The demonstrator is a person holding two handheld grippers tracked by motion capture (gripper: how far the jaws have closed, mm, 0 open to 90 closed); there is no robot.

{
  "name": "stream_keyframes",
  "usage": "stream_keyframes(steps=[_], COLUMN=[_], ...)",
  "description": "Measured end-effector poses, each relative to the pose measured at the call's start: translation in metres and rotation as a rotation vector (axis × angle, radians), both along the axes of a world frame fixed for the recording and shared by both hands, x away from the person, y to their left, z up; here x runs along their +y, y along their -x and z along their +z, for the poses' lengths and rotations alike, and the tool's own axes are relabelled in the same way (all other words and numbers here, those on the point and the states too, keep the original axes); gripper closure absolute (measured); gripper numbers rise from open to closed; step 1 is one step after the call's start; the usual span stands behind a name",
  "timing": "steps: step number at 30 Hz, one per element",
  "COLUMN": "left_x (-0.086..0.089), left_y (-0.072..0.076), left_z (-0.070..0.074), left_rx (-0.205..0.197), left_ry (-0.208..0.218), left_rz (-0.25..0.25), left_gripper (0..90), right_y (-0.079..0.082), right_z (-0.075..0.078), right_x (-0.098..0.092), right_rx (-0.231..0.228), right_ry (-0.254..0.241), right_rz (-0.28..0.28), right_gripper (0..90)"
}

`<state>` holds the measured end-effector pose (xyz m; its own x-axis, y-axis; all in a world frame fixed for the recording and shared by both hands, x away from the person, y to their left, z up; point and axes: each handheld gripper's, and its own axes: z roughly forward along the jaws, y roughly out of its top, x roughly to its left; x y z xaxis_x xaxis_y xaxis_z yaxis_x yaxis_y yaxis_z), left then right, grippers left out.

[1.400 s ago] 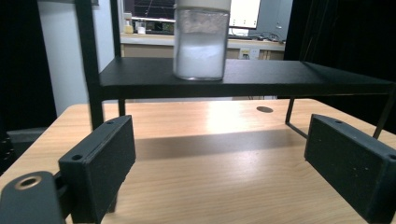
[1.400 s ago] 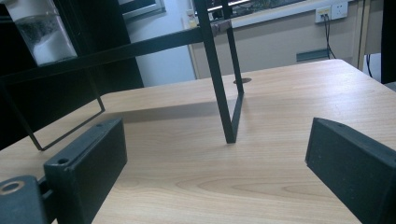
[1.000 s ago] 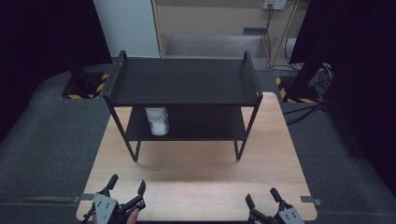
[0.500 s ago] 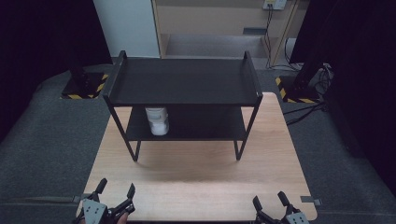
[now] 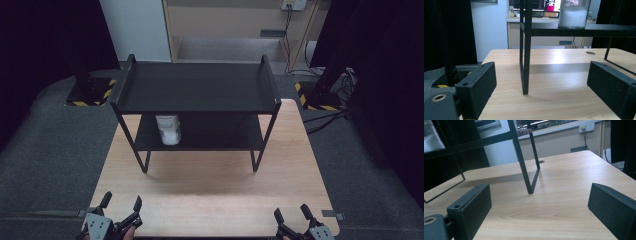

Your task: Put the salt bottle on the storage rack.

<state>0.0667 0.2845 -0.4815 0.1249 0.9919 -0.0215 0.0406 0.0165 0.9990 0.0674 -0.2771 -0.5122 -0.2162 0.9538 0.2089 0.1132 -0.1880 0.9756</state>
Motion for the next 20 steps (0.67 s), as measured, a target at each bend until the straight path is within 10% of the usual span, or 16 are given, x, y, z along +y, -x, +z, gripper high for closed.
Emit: stream_keyframes(steps=[20], left_x=[0.0000], left_y=[-0.0010], left_z=[0.0089], left_rx=[-0.025], left_ry=[-0.006], left_rz=[-0.018], left_gripper=[6.7], right_y=[-0.0012], right_z=[0.0051], right_x=[-0.0038], right_rx=[-0.013], right_ry=[-0.007], right_rz=[0.020], right_gripper=[4.9])
